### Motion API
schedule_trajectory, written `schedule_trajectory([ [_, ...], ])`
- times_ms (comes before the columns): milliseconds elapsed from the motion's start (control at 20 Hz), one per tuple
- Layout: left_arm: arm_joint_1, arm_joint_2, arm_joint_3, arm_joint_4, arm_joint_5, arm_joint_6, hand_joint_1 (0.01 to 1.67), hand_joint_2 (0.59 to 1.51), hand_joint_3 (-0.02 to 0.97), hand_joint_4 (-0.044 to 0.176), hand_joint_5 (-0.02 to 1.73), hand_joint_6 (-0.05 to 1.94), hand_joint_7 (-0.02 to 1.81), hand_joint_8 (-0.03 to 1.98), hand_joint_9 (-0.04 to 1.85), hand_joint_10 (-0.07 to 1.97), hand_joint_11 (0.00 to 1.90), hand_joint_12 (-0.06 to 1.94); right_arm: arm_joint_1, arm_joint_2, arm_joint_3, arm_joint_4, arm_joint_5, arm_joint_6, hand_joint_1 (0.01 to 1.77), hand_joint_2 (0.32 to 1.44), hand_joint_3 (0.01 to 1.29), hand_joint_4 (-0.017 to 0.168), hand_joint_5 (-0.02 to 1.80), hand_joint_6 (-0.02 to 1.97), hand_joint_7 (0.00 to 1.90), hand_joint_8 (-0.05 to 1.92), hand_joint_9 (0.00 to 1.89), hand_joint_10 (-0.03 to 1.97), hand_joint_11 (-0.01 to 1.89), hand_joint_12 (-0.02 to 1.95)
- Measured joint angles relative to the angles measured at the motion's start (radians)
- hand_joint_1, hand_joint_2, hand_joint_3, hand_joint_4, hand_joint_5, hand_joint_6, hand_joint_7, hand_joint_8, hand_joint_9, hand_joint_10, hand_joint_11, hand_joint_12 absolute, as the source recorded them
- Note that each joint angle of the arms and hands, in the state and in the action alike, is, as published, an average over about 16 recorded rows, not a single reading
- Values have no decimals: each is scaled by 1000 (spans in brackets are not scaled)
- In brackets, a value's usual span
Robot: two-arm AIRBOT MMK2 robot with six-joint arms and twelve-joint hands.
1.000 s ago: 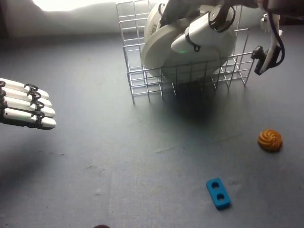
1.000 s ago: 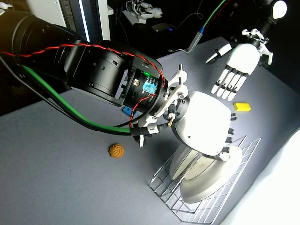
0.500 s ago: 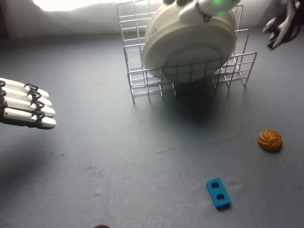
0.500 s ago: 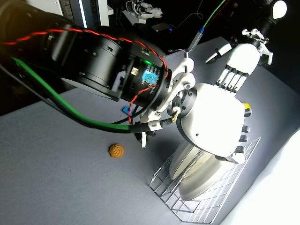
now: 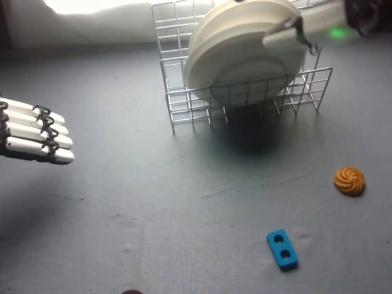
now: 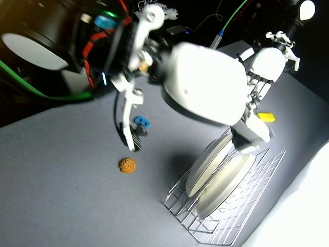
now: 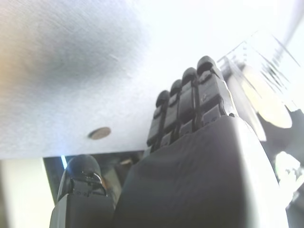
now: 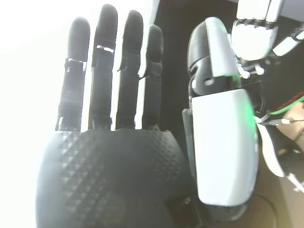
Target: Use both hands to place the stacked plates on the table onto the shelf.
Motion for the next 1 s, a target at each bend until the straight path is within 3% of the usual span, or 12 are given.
schedule_trajectory([
  [150,-36,6,-11,2,-13,-14,19,1149,12,2,193,28,238,47,211,88,50,428,-16,79,-87,-12,31,-29,885,1051,16,1,848,64,947,60,774,549,438,1304],
  [300,-80,13,-26,9,-28,-32,36,1173,12,1,348,311,404,366,362,416,174,778,-31,146,-156,-13,53,-53,818,1034,16,3,834,351,922,359,776,808,519,1419],
  [450,-124,20,-47,24,-44,-50,74,1192,11,1,619,656,710,720,663,774,457,1139,-43,194,-203,-12,55,-64,729,1030,16,3,893,693,970,712,862,1084,701,1535],
  [650,-169,28,-72,42,-62,-71,250,1216,9,7,1011,1139,1118,1202,1080,1258,898,1572,-50,230,-241,-13,42,-70,640,1079,16,4,1055,1168,1126,1185,1070,1455,1043,1694],
  [850,-197,30,-87,60,-72,-83,433,1222,7,34,1313,1613,1411,1669,1395,1723,1313,1857,-53,249,-266,-13,28,-74,589,1142,15,31,1199,1637,1277,1648,1281,1792,1373,1845],
  [1000,-204,31,-96,71,-75,-84,523,1220,6,41,1481,1902,1592,1904,1603,1924,1567,1927,-55,252,-272,-13,21,-76,555,1172,15,37,1287,1905,1374,1891,1413,1914,1554,1913],
])
